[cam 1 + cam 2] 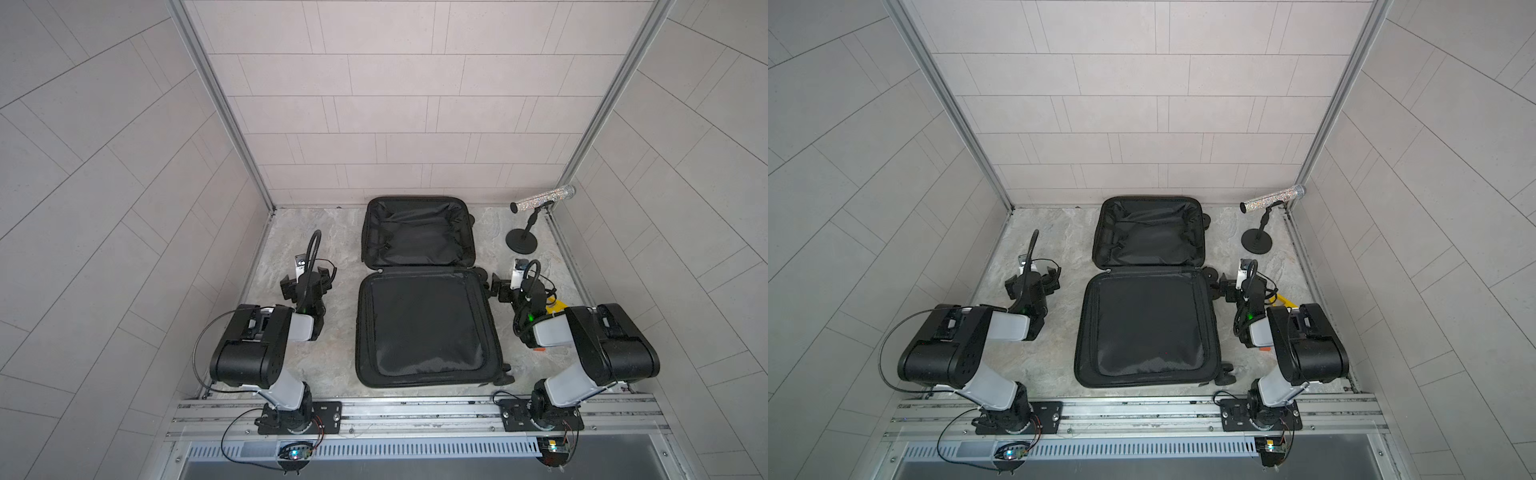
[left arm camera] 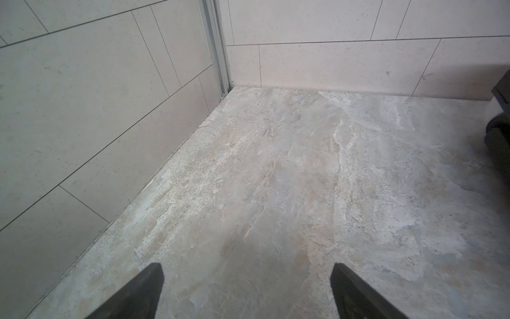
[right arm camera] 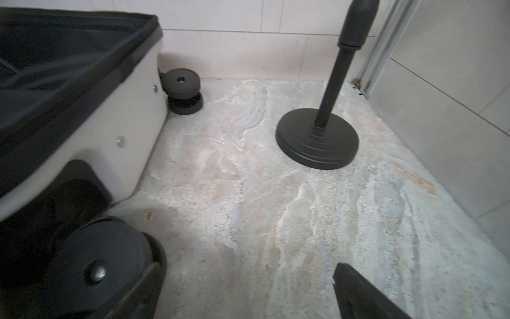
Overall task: Open the suitcase zippers
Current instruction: Reset both arms
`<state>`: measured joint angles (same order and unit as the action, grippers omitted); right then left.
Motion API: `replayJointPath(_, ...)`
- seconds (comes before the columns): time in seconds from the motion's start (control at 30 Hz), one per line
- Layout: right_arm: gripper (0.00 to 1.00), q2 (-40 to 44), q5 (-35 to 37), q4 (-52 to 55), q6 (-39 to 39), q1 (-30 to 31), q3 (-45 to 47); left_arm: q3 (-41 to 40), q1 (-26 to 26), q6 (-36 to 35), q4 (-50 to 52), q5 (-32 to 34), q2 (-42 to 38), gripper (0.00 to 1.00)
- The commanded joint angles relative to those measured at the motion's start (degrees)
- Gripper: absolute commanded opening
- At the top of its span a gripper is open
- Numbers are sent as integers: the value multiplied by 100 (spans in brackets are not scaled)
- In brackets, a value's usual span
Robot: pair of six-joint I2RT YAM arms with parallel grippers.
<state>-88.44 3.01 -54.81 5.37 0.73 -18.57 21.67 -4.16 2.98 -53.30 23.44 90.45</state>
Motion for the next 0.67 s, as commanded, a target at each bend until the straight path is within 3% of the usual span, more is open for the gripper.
replayJointPath(0.0, 100, -35, 446, 245, -357, 16, -272, -5, -14, -35, -226, 21, 55, 100)
replayJointPath(0.03, 100, -225, 452, -348, -310, 25, -132, -5, -14, -32, -210, 13, 35, 100)
replayJointPath(0.13, 100, 10, 454, 247, -337, 14, -242, -5, -14, -36, -210, 10, 38, 100)
replayJointPath(0.23, 100, -210, 468, -391, -263, 7, -107, -5, -14, -37, -207, 9, 38, 100)
replayJointPath(0.4, 100, -195, 473, -322, -283, 7, -125, -1, -14, -32, -203, -4, 52, 100)
replayJointPath(0.47, 100, -153, 479, -192, -297, 14, -148, 213, 1, 101, 337, 55, 33, 100)
replayJointPath(0.63, 100, -158, 475, -218, -278, 12, -135, -15, -5, -45, -205, -63, 46, 100)
